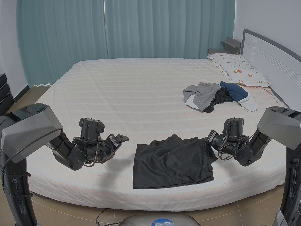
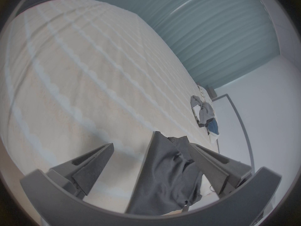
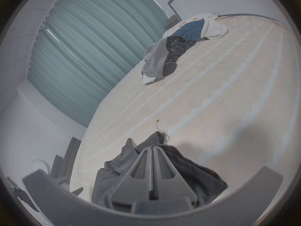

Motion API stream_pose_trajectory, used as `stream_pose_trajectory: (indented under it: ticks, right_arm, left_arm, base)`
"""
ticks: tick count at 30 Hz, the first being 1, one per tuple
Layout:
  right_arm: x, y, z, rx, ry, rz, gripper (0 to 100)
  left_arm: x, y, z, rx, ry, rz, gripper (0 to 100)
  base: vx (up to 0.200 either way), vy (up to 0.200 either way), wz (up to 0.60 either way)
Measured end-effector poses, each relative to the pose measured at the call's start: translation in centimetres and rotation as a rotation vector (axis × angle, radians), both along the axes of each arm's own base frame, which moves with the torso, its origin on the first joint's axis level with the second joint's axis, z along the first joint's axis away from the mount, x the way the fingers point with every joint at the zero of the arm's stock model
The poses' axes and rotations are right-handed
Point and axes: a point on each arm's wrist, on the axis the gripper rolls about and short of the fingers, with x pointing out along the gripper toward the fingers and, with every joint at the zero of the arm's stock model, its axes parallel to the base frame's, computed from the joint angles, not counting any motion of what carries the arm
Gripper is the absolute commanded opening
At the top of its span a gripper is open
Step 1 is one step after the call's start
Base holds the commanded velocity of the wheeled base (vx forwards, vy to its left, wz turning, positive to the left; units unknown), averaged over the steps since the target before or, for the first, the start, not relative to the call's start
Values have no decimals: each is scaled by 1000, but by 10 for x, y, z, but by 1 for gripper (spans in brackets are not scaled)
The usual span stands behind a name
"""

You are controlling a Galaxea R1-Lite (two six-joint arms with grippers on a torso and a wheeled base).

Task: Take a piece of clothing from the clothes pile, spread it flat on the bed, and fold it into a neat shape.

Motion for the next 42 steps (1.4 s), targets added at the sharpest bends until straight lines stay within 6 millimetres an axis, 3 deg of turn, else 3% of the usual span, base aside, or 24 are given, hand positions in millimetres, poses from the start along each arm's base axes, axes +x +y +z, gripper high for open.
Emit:
stream_pose_trajectory:
  ticks: [15, 23, 24, 42]
  right_arm:
    - [3, -6, -1, 75, 14, 13, 0]
    - [3, -5, -2, 75, 18, 15, 0]
    - [3, -5, -2, 75, 18, 15, 0]
    - [6, -7, -2, 80, -11, 10, 0]
  left_arm:
    - [27, -53, -17, 34, -26, -121, 100]
    - [46, -69, -30, 66, -36, -92, 100]
    - [48, -70, -31, 68, -35, -90, 0]
    - [67, -83, -53, 171, -78, 71, 0]
  base:
    - [0, 0, 0]
    - [0, 0, 0]
    - [0, 0, 0]
    - [0, 0, 0]
